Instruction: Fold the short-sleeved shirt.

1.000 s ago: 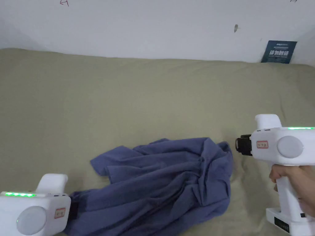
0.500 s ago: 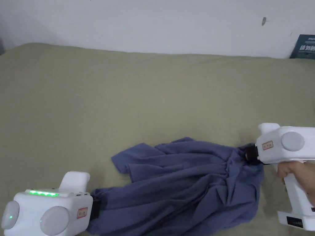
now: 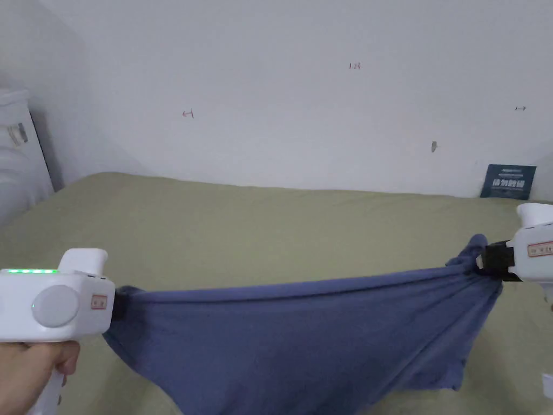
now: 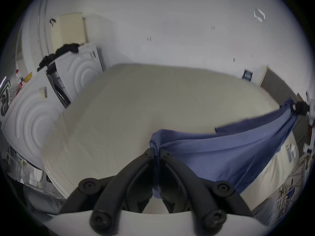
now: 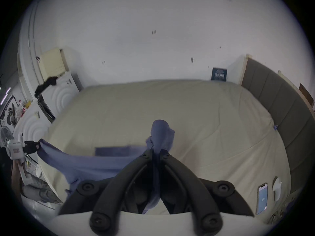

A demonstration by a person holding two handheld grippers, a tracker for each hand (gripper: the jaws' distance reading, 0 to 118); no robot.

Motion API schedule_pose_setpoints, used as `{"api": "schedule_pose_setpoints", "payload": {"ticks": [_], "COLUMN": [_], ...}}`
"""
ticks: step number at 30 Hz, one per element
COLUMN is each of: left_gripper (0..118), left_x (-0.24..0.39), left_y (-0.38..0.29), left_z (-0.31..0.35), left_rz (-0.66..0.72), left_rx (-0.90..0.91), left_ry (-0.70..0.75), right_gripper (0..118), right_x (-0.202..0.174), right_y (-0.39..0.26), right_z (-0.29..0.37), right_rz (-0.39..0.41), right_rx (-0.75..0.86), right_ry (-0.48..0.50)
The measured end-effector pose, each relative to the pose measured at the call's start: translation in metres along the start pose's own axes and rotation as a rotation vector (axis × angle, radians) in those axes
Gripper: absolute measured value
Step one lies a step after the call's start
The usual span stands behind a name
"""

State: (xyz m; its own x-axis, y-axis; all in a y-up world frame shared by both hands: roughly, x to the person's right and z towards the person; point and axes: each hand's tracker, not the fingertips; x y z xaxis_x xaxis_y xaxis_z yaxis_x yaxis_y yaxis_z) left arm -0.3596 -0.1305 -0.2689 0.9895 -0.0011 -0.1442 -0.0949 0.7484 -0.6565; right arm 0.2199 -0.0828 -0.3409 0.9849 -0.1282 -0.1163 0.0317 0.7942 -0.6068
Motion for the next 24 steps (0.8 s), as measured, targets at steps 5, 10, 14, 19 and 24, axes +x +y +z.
{"api": "schedule_pose_setpoints", "payload": {"ticks": [5, 10, 14, 19, 24], "left_gripper": [4, 4, 4, 4, 4], "left_x": [0.023, 0.049, 0.065, 0.077, 0.091], "left_y": [0.058, 0.103, 0.133, 0.165, 0.194], "left_z": [0.077, 0.126, 0.145, 0.141, 0.122], "left_rz": [-0.057, -0.101, -0.092, -0.054, -0.062], "left_rx": [0.163, 0.249, 0.310, 0.327, 0.339], "left_ry": [0.006, 0.030, 0.035, 0.027, 0.046], "right_gripper": [8, 8, 8, 8, 8], "right_x": [-0.004, -0.002, 0.000, 0.006, 0.009], "right_y": [0.027, 0.059, 0.082, 0.110, 0.142], "right_z": [0.074, 0.130, 0.154, 0.155, 0.134], "right_rz": [0.030, 0.017, 0.035, 0.027, 0.040], "right_rx": [0.135, 0.245, 0.287, 0.316, 0.330], "right_ry": [-0.033, -0.077, -0.112, -0.137, -0.171]}}
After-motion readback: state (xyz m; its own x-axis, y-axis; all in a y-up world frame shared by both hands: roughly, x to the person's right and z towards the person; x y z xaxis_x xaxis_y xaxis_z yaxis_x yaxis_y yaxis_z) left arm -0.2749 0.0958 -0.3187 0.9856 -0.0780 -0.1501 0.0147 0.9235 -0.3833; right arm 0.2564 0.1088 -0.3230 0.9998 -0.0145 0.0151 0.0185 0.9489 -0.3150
